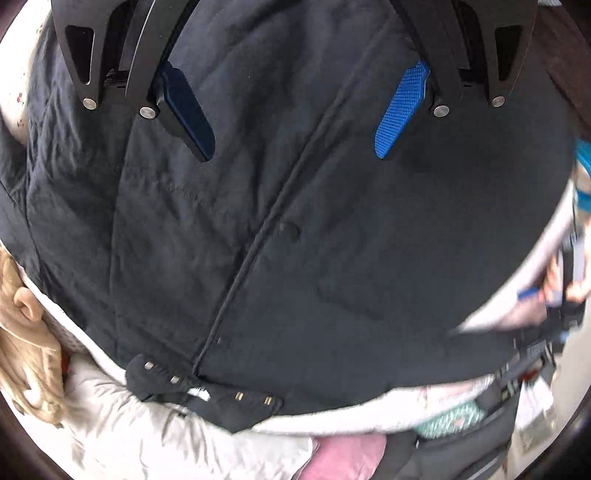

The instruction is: Fold large clothes

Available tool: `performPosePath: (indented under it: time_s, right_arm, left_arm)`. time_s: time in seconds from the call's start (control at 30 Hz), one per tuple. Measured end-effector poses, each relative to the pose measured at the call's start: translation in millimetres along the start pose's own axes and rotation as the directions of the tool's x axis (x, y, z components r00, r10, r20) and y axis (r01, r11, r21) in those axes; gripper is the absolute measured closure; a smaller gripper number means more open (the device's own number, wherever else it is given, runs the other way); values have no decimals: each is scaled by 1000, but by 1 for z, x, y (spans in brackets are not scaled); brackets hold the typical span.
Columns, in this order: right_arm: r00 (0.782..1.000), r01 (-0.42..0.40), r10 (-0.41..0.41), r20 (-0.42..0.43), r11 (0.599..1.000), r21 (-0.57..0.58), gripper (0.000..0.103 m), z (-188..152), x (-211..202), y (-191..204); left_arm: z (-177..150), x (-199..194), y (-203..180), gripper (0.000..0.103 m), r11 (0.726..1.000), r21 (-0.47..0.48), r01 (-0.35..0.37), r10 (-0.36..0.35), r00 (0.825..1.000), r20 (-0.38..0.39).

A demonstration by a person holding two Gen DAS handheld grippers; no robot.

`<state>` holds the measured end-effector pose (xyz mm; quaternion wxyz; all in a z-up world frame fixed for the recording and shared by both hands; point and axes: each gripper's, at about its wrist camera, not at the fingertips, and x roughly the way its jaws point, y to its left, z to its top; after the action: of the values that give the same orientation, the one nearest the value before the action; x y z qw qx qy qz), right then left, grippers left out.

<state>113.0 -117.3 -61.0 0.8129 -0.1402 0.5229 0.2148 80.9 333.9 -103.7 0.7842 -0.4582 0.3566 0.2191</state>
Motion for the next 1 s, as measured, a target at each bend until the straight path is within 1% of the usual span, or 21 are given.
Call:
performPosePath:
  time_s: [0.03, 0.07, 0.1, 0.13, 0.23, 0.3, 0.33, 0.4, 0.43, 0.5, 0.53, 0.6, 0.63, 0.7, 0.8, 0.9, 1.0]
  right_arm:
    - [1000, 4, -4, -22, 1000, -12, 13, -2, 5, 1]
    - [999, 6, -7, -40, 1000, -25, 13, -5, 12, 2]
    - [999, 8, -10, -48, 999, -36, 13, -8, 16, 2]
    - [999, 11, -13, -49, 999, -46, 13, -10, 19, 3]
    - [999, -2, -1, -42, 998, -59, 13, -10, 20, 2]
    - [999, -18, 15, -43, 998, -53, 13, -10, 19, -1]
    - [999, -24, 21, -44, 998, -52, 13, -11, 18, -2]
    - [999, -29, 27, -47, 998, -56, 13, -10, 19, -4]
    - [998, -29, 26, -48, 998, -60, 13, -10, 19, -4]
    - [998, -27, 23, -51, 998, -64, 13, -9, 17, -5]
    - [998, -25, 22, -50, 998, -63, 13, -8, 15, -6]
    - [999, -22, 19, -46, 998, -60, 13, -7, 12, -7]
    - [999, -20, 17, -41, 998, -57, 13, -5, 11, -8]
    - [999, -23, 22, -30, 998, -50, 13, -3, 7, -10]
    - [1000, -31, 31, -5, 999, -33, 13, -1, -2, -12]
    - [999, -35, 35, 21, 999, -16, 13, 3, -10, -16]
    - [998, -40, 40, 45, 999, 6, 13, 6, -19, -20]
  left_arm:
    - [5, 1, 2, 9, 1000, -15, 5, -4, 1000, 25]
    - [12, 2, 3, 9, 999, -32, -8, 9, 999, 47]
    - [18, 4, 4, 10, 999, -47, -21, 24, 998, 59]
    - [25, 3, 5, 12, 998, -67, -17, 22, 996, 83]
    - [33, -1, 1, 23, 998, -55, 1, 6, 991, 132]
    - [36, -3, -6, 45, 1000, -26, -6, 10, 987, 162]
    - [37, -3, -9, 51, 1000, -17, -13, 16, 986, 168]
    - [40, -5, -16, 87, 1000, -8, -19, 20, 984, 178]
    - [41, -8, -19, 94, 1000, -9, -19, 21, 982, 190]
    - [46, -14, -28, 96, 1000, 3, 5, -5, 978, 209]
    - [47, -19, -35, 96, 1000, 23, 13, -18, 974, 225]
    - [47, -31, -54, 97, 996, 90, 15, -38, 965, 259]
    - [45, -39, -68, 97, 990, 138, 10, -48, 959, 278]
    - [40, -48, -87, 97, 979, 202, 4, -65, 953, 297]
    - [32, -62, -119, 97, 955, 297, 18, -113, 945, 308]
    - [18, -73, -149, 97, 925, 377, 49, -171, 939, 298]
    - [-6, -77, -183, 97, 873, 479, 88, -237, 936, 261]
